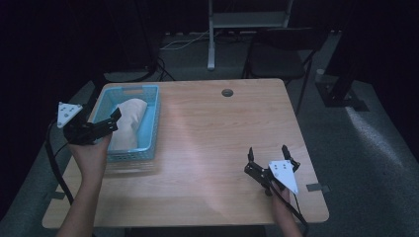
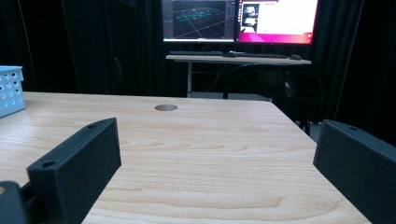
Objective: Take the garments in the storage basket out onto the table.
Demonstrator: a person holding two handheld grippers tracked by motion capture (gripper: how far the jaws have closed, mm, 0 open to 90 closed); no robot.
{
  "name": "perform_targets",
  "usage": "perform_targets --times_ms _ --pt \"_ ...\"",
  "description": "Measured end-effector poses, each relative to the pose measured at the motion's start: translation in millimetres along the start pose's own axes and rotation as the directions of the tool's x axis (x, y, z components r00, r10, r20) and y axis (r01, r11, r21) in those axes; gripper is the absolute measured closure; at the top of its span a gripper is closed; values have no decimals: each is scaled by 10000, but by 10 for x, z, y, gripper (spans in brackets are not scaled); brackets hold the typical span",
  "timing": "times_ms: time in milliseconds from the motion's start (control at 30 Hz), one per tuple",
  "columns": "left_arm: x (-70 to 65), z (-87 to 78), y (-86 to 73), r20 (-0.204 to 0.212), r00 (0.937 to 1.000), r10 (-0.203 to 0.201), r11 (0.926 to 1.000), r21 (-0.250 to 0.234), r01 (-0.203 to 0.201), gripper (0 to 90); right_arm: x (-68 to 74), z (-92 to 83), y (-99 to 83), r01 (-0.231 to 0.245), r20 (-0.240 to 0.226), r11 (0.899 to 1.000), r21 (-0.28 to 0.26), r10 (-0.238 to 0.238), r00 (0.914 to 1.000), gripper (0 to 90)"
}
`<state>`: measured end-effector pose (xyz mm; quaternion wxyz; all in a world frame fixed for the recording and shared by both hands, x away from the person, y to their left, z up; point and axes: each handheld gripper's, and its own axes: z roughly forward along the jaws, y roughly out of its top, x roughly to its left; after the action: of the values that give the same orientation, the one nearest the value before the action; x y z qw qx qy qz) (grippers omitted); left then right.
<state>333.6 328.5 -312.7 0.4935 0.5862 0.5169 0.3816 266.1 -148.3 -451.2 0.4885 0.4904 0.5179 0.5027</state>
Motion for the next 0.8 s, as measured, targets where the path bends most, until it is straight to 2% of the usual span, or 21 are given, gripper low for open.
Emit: perform_targets --times_ms 133,233,300,433,500,533,567,600,667,800 --pt "-4 30 34 -127 9998 184 9998 103 -182 0 -2 1 0 27 -14 10000 -5 -27 10000 1" --pt "21 56 43 -194 9998 98 9999 68 -97 0 -1 1 0 11 -14 10000 0 -11 10000 1" --pt "23 86 47 -253 9994 241 9995 226 -235 0 0 1 0 4 -9 10000 -1 -4 10000 1" --pt "46 155 86 -306 9992 256 9983 528 -240 0 0 1 1 6 -18 10000 3 -6 10000 1" --pt "61 189 113 -167 9997 202 9981 590 -192 0 0 2 1 6 -22 10000 3 -6 10000 1" --pt "76 201 118 -82 10000 41 9982 595 -36 0 0 2 1 2 -20 10000 6 -2 10000 1" --pt "86 221 117 -102 9999 81 9980 626 -75 0 0 2 1 -2 -24 10000 11 2 10000 1" --pt "95 246 110 -277 9995 178 9973 723 -158 0 0 2 1 -3 -16 10000 8 3 10000 1" --pt "123 306 94 -282 9996 74 9952 977 -46 0 1 2 1 1 -24 10000 6 0 10000 1" --pt "127 399 105 -466 9985 300 9907 1340 -236 0 1 2 1 1 -27 10000 14 -1 10000 1"
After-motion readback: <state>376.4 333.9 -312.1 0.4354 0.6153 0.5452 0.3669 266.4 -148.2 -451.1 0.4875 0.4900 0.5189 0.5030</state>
